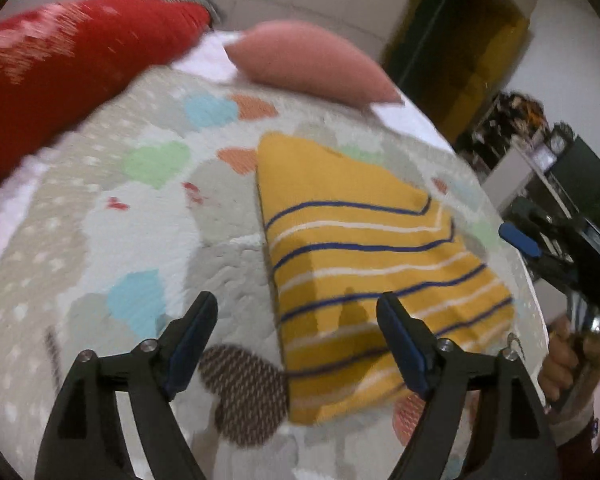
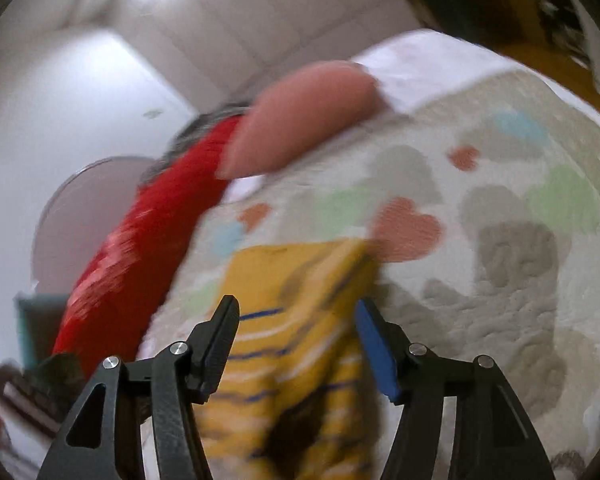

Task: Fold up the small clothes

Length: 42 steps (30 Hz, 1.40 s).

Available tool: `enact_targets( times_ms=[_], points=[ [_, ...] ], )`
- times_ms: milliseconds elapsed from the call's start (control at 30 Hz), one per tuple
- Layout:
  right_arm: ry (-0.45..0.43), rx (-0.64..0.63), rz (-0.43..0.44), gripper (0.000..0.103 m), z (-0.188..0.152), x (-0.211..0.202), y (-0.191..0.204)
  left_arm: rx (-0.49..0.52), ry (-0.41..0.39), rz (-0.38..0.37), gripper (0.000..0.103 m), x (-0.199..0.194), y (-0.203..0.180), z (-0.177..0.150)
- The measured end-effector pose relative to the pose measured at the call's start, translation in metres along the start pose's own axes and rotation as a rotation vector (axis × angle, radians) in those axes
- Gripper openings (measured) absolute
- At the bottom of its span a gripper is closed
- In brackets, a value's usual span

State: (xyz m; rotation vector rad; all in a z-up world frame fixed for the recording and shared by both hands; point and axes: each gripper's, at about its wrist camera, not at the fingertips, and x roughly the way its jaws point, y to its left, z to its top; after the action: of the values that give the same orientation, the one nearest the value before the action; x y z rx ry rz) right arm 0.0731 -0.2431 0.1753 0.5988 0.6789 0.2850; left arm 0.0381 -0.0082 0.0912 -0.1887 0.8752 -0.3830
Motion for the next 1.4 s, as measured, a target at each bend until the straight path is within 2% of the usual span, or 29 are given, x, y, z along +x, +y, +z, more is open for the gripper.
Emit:
enact_targets(
  times_ms=[133,200,300,367,400,433,500,600,833,1033,1233,1400],
  points=[
    [0.074,-0.037,0.096,0.066,-0.029,0.006,0.031,0.037,-0.137,0.062,0.093,-0.047,-0.017,-0.015],
    [0.1,0.001,0.054,0.066,-0.045,0.019,0.022,0.064,-0.21,0.111,0.098,-0.066,-0.025,-0.021],
    [0.161,0.126,-0.132,0.064,-0.079,0.036,-0.021,0.113,-0.324,0.203,0.103,-0.095,-0.038,-0.035],
    [0.118,0.196,-0.092,0.065,-0.096,0.022,-0.039,0.156,-0.39,0.249,0.103,-0.106,-0.046,-0.042],
    [0.104,0.212,-0.095,0.073,-0.1,0.015,-0.04,0.178,-0.419,0.269,0.103,-0.111,-0.048,-0.045],
    [0.109,0.235,-0.108,0.074,-0.105,0.006,-0.043,0.197,-0.44,0.285,0.103,-0.114,-0.052,-0.05],
    [0.094,0.264,-0.079,0.074,-0.114,-0.014,-0.047,0.215,-0.448,0.276,0.103,-0.116,-0.06,-0.056],
    [0.025,0.222,-0.112,0.074,-0.124,-0.049,-0.035,0.235,-0.38,0.162,0.103,-0.111,-0.073,-0.061],
    [-0.07,0.081,-0.2,0.078,-0.133,-0.101,-0.006,0.294,-0.339,0.139,0.103,-0.112,-0.104,-0.074],
    [-0.071,0.062,-0.228,0.079,-0.14,-0.108,-0.003,0.302,-0.375,0.14,0.103,-0.125,-0.11,-0.087],
    [-0.078,0.044,-0.251,0.081,-0.143,-0.107,-0.001,0.249,-0.431,0.097,0.103,-0.141,-0.103,-0.089],
    [-0.068,0.027,-0.258,0.082,-0.145,-0.103,0.002,0.212,-0.477,0.105,0.103,-0.151,-0.1,-0.088]
  ],
)
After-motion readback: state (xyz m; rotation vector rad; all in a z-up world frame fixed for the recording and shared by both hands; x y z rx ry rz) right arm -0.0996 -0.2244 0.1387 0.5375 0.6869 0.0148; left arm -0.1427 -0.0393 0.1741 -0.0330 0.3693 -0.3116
